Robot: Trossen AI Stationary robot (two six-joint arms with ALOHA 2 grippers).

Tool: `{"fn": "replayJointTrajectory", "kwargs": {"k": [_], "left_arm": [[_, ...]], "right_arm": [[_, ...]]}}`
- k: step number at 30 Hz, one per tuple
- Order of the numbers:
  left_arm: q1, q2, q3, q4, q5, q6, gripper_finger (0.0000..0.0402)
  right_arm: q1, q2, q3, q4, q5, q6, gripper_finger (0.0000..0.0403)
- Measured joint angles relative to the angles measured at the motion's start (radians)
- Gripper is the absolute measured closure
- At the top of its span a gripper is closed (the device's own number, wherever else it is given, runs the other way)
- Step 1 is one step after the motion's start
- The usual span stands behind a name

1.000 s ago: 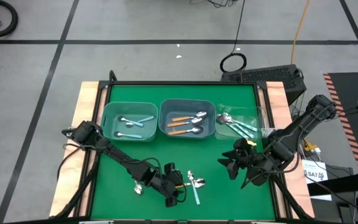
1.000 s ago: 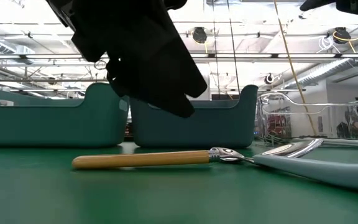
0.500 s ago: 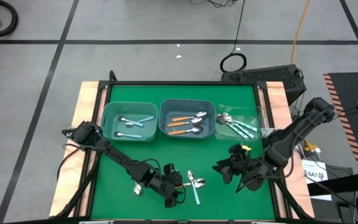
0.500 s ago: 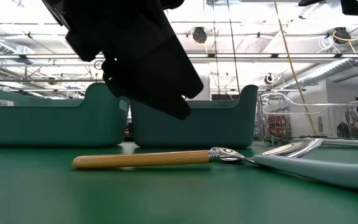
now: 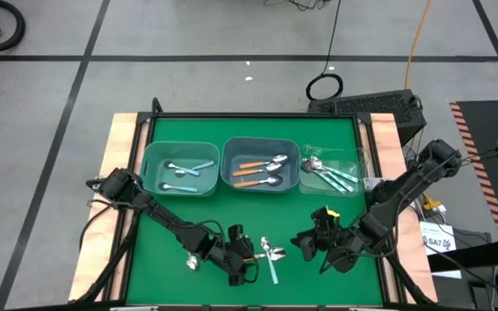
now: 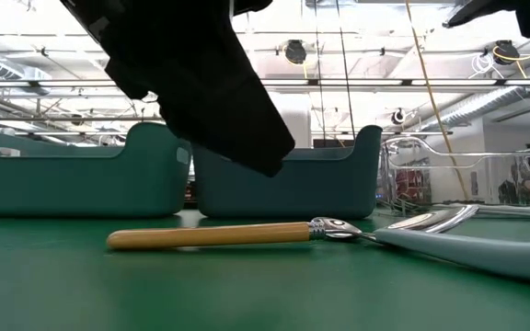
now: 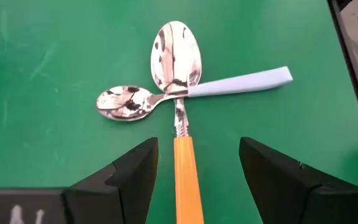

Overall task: Sort silverware by color (type)
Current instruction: Put the orange spoon into the blue bin

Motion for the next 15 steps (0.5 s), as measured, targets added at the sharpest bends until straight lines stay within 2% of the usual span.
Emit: {"fn": "replayJointTrajectory", "kwargs": {"k": [9,15], "left_arm": [[0.0,0.0,0.0,0.013,0.0,0.002,0.017],[-0.005,0.0,0.0,0.09,0.001,-0.007,0.017]], "right_arm": [[0.038,-0.011,0.0,0.001,-0.025,-0.016,0.0218],[0.057,-0.011,0.0,0.005,-0.024,-0.016,0.0218]]}}
